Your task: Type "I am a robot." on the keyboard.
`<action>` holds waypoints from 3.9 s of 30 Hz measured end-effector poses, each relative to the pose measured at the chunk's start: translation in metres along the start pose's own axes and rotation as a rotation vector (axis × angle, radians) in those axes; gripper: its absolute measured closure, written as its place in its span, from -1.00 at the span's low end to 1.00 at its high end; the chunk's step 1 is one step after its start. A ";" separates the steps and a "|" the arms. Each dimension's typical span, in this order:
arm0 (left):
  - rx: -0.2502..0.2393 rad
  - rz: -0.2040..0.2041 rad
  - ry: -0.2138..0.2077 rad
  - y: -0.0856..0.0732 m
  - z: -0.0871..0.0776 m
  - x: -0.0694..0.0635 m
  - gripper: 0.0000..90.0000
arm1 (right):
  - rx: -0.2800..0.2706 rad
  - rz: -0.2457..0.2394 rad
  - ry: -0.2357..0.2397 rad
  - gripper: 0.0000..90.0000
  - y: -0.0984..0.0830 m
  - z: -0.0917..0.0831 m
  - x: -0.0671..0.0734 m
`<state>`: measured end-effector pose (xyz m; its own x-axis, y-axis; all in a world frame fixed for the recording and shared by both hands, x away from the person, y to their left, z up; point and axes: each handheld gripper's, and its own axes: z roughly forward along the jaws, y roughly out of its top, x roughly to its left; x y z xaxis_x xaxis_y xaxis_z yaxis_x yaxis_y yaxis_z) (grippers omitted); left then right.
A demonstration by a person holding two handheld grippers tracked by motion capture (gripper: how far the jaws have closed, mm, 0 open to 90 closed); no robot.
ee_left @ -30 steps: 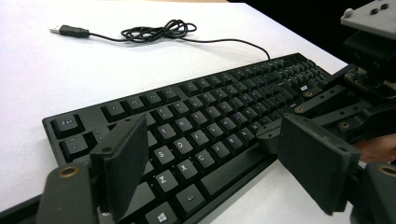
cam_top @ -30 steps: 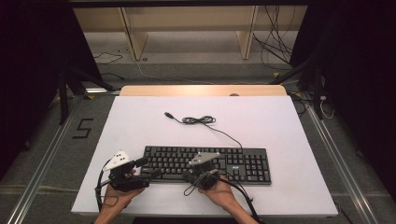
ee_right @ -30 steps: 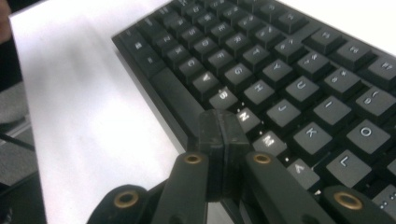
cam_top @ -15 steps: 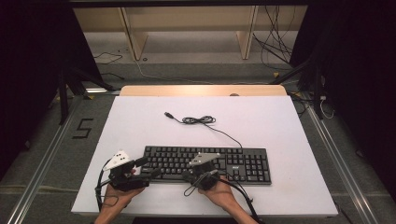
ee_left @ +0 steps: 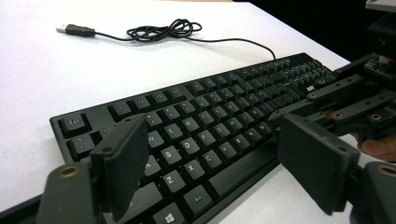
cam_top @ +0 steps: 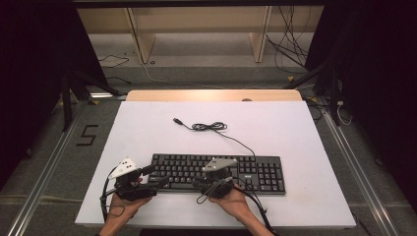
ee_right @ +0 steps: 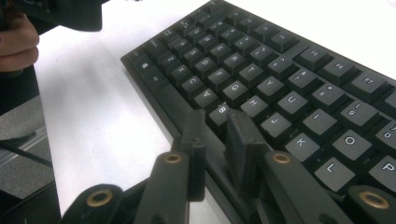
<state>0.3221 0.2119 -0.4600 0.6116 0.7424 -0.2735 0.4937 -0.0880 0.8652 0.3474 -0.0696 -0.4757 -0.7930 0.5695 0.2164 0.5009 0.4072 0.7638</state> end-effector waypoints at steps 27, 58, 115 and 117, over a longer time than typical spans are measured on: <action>0.017 -0.004 0.004 0.003 0.013 0.004 -0.39 | -0.065 0.045 -0.008 0.15 0.001 -0.020 -0.008; 0.174 0.063 0.038 0.019 0.060 0.004 0.91 | -0.110 0.047 -0.053 -0.10 -0.004 -0.046 -0.017; 0.257 0.063 0.047 0.019 0.082 0.008 0.98 | -0.115 0.048 -0.044 -0.15 -0.008 -0.050 -0.014; 0.269 0.070 0.045 0.018 0.084 0.008 0.98 | -0.115 0.047 -0.044 -0.15 -0.008 -0.050 -0.014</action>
<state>0.3876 0.1608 -0.4820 0.6247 0.7567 -0.1926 0.6011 -0.3086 0.7372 0.3370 -0.1163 -0.4538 -0.7526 0.6174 0.2288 0.4918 0.2962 0.8188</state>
